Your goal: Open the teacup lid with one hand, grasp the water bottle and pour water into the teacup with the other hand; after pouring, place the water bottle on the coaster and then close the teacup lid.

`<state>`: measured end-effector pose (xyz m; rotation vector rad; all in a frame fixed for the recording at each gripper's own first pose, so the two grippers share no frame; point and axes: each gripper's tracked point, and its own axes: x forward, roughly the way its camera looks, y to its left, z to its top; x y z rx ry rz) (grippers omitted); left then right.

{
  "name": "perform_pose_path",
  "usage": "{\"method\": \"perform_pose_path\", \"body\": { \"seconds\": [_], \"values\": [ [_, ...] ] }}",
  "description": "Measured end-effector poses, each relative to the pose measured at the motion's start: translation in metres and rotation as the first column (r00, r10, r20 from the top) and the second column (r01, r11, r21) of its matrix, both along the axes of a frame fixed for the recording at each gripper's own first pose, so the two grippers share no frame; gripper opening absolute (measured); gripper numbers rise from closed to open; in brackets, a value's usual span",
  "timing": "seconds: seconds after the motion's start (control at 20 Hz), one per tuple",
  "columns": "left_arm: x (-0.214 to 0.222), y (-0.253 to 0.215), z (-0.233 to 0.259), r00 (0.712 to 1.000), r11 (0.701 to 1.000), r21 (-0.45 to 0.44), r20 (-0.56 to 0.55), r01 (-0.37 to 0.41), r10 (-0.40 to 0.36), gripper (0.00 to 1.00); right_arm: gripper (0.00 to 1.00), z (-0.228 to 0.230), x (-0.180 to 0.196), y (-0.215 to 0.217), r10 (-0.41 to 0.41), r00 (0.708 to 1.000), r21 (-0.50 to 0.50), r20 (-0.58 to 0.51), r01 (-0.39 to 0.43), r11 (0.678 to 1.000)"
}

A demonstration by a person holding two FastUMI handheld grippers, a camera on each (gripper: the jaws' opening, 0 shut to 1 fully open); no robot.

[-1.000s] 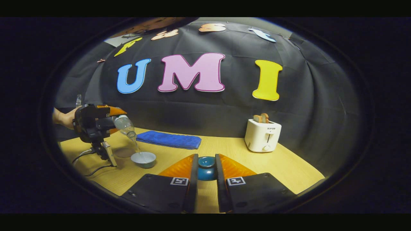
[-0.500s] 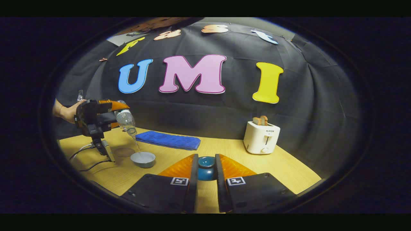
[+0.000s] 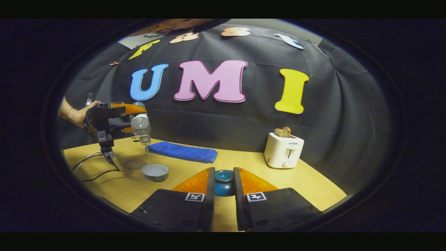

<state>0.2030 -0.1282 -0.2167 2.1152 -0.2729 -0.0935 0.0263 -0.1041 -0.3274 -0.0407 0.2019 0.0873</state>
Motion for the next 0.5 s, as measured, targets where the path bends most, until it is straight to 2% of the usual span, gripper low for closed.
{"method": "perform_pose_path", "body": {
  "seconds": [0.5],
  "values": [
    [0.0061,-0.0053,0.0024,0.999,0.999,0.035,-0.007,0.038,-0.037,0.75,0.24,0.0016,0.0019,0.0038,0.004,1.0,0.0,0.001,-0.004,1.0]
  ]
}}
